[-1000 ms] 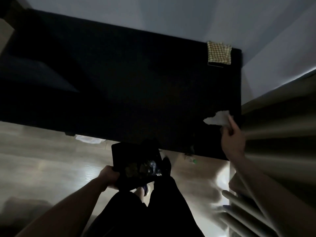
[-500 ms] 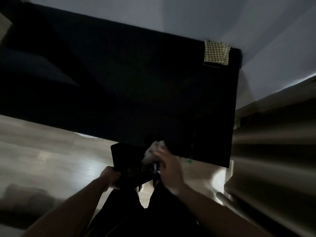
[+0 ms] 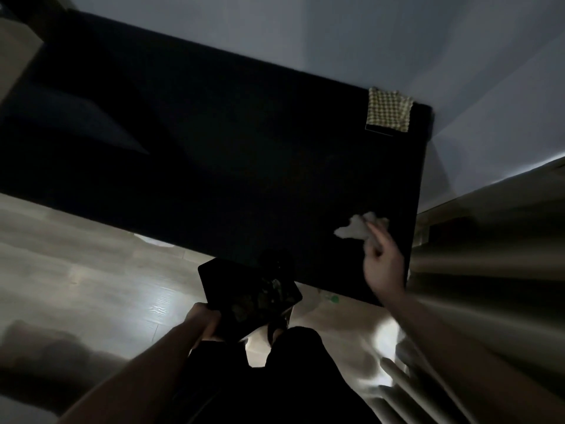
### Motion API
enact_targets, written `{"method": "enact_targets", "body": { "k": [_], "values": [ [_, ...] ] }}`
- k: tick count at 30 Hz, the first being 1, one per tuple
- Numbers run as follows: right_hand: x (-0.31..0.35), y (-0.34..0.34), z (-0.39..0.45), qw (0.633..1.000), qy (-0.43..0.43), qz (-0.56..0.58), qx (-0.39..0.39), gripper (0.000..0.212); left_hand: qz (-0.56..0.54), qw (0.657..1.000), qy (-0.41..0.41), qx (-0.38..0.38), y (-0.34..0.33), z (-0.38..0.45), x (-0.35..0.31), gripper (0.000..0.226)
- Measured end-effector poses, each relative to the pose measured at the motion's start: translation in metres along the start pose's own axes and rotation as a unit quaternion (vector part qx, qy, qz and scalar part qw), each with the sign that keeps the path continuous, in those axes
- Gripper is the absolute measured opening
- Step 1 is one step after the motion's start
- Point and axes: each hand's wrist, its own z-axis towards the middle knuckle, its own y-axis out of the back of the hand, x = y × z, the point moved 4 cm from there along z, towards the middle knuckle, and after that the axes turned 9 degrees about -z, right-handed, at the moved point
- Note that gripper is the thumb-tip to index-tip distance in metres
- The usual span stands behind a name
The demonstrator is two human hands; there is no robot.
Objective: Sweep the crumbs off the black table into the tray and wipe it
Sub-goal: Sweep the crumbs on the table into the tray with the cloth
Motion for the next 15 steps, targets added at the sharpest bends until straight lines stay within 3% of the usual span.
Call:
{"method": "enact_targets", "body": {
  "k": [3,7,11,15],
  "values": [
    [-0.041,0.006,0.032,0.992,-0.031,-0.116,0.032,0.045,0.009,1.0,-0.008,-0.02,-0.005,-0.032,-0.021,0.035],
    [-0.04,-0.031,0.017,0.964,0.008,-0.265,0.02,0.051,0.05,0.998,-0.011,-0.046,-0.007,-0.065,-0.038,0.027],
    [0.01,-0.09,-0.042,0.988,0.052,-0.137,0.044,0.049,0.066,0.996,-0.012,-0.051,-0.004,-0.075,-0.043,0.028],
    [0.066,-0.128,-0.101,0.993,0.012,0.007,0.113,0.049,0.11,0.993,-0.04,-0.036,0.014,-0.069,-0.042,0.04]
  ]
}}
